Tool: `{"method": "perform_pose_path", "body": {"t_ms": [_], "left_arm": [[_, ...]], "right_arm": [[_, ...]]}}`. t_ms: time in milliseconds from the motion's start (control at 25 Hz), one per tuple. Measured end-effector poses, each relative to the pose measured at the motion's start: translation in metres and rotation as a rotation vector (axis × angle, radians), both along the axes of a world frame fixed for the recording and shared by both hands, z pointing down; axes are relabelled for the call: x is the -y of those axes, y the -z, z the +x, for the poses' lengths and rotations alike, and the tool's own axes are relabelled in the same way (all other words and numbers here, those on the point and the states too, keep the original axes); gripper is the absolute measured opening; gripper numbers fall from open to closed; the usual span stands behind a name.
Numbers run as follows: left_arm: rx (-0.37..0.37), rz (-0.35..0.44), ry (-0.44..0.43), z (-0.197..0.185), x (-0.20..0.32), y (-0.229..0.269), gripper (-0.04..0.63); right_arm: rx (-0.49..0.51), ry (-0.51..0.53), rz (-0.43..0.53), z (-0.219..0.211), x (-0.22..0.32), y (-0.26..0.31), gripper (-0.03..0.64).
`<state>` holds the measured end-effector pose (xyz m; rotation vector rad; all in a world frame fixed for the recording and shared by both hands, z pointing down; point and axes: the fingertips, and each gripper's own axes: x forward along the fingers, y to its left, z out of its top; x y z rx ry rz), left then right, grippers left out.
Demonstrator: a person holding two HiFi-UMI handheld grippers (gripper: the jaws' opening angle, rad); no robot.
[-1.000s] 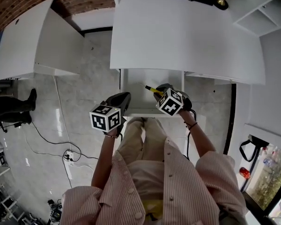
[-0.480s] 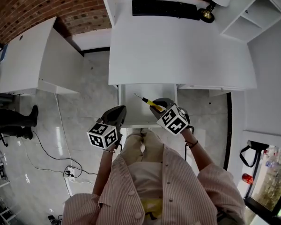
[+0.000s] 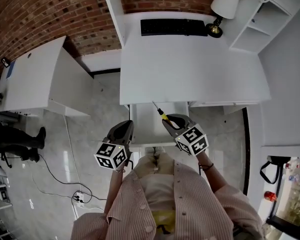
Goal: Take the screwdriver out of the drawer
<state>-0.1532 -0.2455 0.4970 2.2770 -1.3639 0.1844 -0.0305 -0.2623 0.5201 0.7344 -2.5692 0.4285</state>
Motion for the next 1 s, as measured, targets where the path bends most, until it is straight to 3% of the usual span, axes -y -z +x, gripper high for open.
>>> {"method": "perform_pose_path", "body": {"t_ms": [320,720,1000], "left_arm": [[0.035,0.131,0.044,-0.010,0.007,0.043,-0.002],[0.073,0.260,0.107,-0.021,0.016,0.090,-0.002],[0.088,0.334,0.142,-0.027,0.022,0.120,-0.002]], "right_arm": [[0.198,-0.181,0.055,0.019,0.021,0.055,0.081],[0.354,-0.375,0.159,0.060,0.040,0.112,0.081],[0.422,-0.435,0.228,0.081,0.045,0.146,0.081]]}}
